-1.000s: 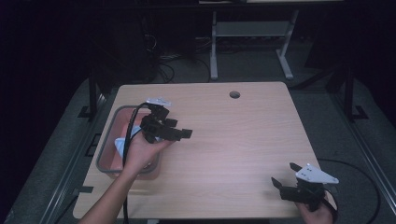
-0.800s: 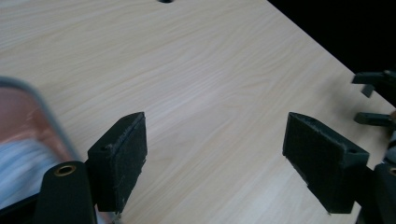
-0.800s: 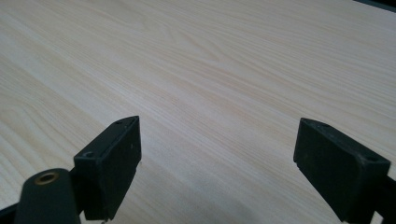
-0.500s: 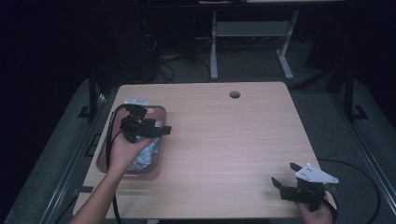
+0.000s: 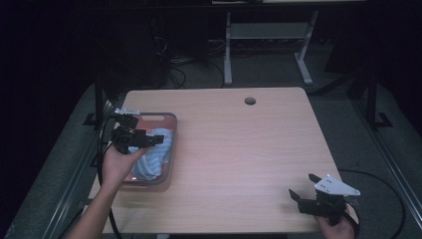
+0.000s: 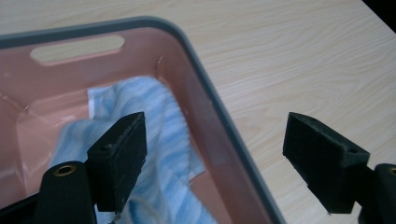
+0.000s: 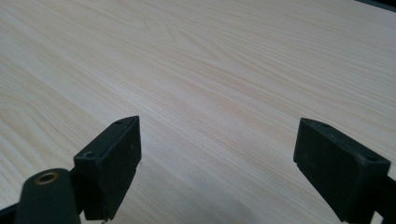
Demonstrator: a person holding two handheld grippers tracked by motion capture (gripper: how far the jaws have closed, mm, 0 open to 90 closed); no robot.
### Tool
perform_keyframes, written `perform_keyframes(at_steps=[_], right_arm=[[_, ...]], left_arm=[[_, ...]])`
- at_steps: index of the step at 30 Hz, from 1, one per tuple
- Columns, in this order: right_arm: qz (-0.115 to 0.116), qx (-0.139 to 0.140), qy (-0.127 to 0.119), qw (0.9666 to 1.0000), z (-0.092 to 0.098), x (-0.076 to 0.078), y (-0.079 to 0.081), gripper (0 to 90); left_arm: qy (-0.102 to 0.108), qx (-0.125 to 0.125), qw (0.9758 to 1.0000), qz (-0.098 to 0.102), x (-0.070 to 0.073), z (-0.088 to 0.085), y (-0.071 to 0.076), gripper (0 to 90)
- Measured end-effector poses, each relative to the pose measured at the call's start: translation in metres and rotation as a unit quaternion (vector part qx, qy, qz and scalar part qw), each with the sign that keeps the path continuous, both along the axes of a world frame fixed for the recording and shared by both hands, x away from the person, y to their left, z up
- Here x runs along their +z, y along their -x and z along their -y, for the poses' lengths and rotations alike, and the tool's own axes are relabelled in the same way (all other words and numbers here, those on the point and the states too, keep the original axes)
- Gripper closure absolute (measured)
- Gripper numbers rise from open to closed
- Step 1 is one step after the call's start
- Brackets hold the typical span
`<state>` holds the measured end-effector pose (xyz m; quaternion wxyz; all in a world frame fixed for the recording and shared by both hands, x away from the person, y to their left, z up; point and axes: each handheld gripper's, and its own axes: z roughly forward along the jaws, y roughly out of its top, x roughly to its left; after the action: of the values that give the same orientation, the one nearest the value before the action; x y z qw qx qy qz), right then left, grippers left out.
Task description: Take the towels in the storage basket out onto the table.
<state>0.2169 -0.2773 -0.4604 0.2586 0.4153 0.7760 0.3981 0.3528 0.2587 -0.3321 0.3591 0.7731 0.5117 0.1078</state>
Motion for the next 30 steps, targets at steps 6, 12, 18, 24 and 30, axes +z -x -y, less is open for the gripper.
perform_keyframes(at_steps=[6,12,18,24,30], right_arm=[[0.001,0.000,0.000,1.0000,0.000,0.000,0.000,14.6],[0.001,0.000,0.001,1.0000,0.000,0.000,0.000,14.6],[0.001,0.001,0.001,1.0000,0.000,0.000,0.000,14.6],[0.003,0.004,0.003,1.0000,-0.001,0.000,0.000,14.6],[0.003,0.003,0.002,1.0000,0.000,0.001,0.000,14.6]], left_arm=[[-0.003,0.018,0.9997,-0.015,-0.012,-0.013,0.000,21.2],[-0.016,0.037,0.9987,-0.031,-0.022,-0.020,-0.001,21.1],[-0.032,0.041,0.9976,-0.045,-0.032,-0.025,0.000,21.5],[-0.045,0.051,0.9956,-0.065,-0.038,-0.024,-0.002,22.9],[-0.056,0.059,0.9932,-0.083,-0.043,-0.023,-0.005,23.1]])
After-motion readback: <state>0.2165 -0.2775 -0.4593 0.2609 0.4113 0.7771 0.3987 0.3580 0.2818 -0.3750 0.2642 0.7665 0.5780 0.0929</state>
